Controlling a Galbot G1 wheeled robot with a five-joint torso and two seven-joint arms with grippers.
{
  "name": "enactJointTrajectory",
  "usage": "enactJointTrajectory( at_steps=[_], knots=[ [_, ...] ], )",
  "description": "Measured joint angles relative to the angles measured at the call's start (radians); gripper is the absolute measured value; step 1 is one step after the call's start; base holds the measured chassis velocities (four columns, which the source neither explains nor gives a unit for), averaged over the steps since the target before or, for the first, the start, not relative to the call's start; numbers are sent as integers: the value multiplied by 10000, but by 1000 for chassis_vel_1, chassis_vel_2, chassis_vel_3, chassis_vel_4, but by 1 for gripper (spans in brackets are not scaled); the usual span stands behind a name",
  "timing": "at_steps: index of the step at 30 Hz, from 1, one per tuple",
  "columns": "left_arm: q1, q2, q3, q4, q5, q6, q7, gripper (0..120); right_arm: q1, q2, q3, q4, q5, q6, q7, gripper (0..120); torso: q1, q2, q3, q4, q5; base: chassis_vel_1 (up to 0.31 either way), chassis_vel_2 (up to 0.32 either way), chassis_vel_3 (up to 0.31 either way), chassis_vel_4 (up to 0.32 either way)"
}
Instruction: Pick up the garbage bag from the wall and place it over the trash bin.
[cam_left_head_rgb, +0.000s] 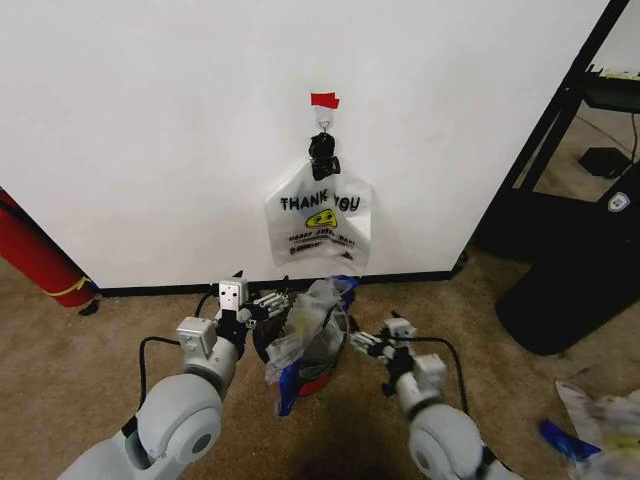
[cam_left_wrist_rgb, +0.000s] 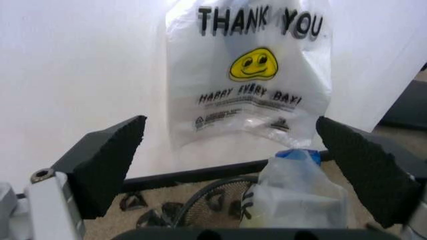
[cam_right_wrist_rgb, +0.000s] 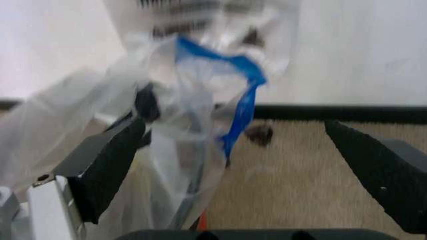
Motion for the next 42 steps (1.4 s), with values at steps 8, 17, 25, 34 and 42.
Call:
enactJointTrajectory(
  at_steps=[8, 17, 25, 34, 42],
  knots=[
    [-133, -126, 110, 150, -59, 3, -40, 100, 401, 322, -386, 23, 811, -1478, 720, 100, 0, 0, 0, -4, 0, 0, 0, 0, 0],
    [-111, -162, 133, 124, -95, -2, -55, 100, 1011, 612, -564, -286, 1984, -2222, 1528, 100, 0, 0, -1, -1, 1, 0, 0, 0, 0],
    [-70, -267, 128, 119, -121, -53, -64, 100, 1678, 819, -833, -728, 2914, -2662, 2036, 100, 0, 1, -1, 0, 1, 0, 0, 0, 0],
    [-44, -260, 138, 116, -122, -95, -54, 100, 1857, 886, -874, -913, 3397, -2998, 2386, 100, 0, 1, -1, -2, 2, 0, 0, 0, 0],
    [-11, -286, 183, 115, -116, -119, -24, 100, 1977, 1042, -870, -1051, 3841, -3129, 2773, 100, -1, 2, -1, -2, 1, 0, 0, 0, 0]
  ],
)
